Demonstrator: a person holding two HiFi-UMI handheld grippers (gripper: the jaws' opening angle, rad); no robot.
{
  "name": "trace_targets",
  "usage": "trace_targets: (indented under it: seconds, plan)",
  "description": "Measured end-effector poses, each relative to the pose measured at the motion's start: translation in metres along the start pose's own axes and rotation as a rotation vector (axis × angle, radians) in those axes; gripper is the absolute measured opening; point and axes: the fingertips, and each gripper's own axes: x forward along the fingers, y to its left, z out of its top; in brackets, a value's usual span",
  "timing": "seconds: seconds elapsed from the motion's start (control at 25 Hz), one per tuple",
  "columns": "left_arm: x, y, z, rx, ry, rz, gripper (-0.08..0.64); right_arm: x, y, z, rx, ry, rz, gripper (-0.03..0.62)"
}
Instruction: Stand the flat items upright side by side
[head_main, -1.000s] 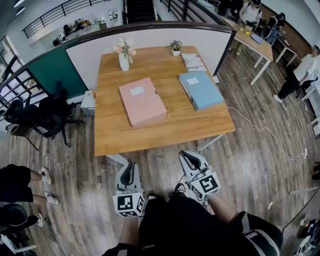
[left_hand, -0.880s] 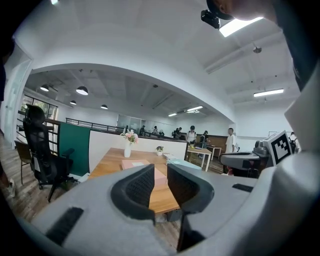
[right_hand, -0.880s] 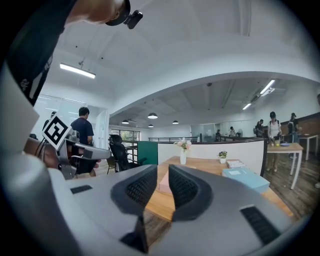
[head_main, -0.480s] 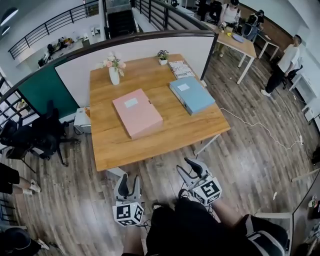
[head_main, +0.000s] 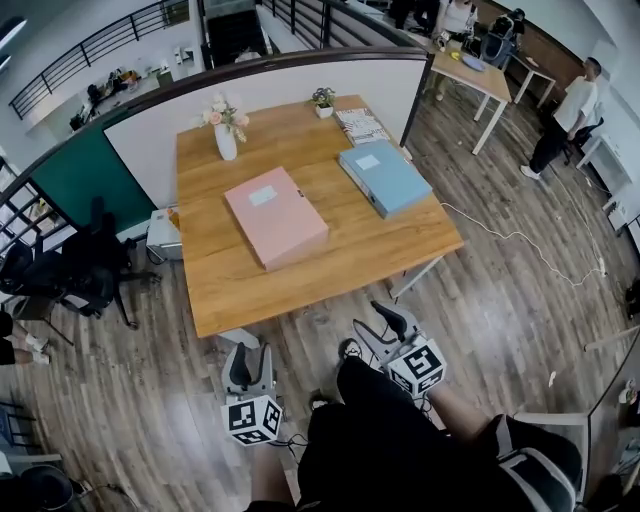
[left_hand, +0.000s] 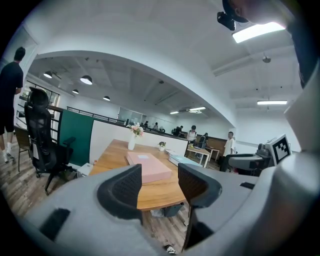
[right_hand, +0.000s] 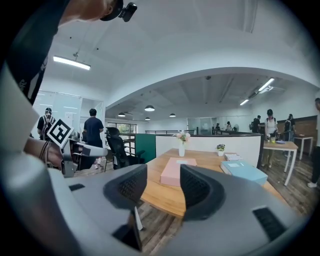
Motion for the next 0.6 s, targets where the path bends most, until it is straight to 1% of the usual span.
trace_targets:
  seconds: [0.16, 0.32, 0.44, 0.6]
  plan:
    - [0.019, 0.006, 0.001, -0.015, 0.021, -0.011, 0.227, 0.023, -0.013, -0.002, 0.032, -0.005, 0.026, 0.231]
    - [0.050, 0.019, 0.006, -0.070, 0.038, 0.012, 0.227, 0.051, -0.036, -0.005, 0.079, 0.003, 0.068, 0.249]
    - [0.081, 0.023, 0.011, -0.125, 0.047, 0.010, 0.229, 0.069, -0.063, -0.007, 0.116, 0.019, 0.092, 0.255]
    - [0.125, 0.027, 0.014, -0.139, 0.078, 0.014, 0.235, 0.097, -0.102, -0.007, 0.168, 0.028, 0.119, 0.255]
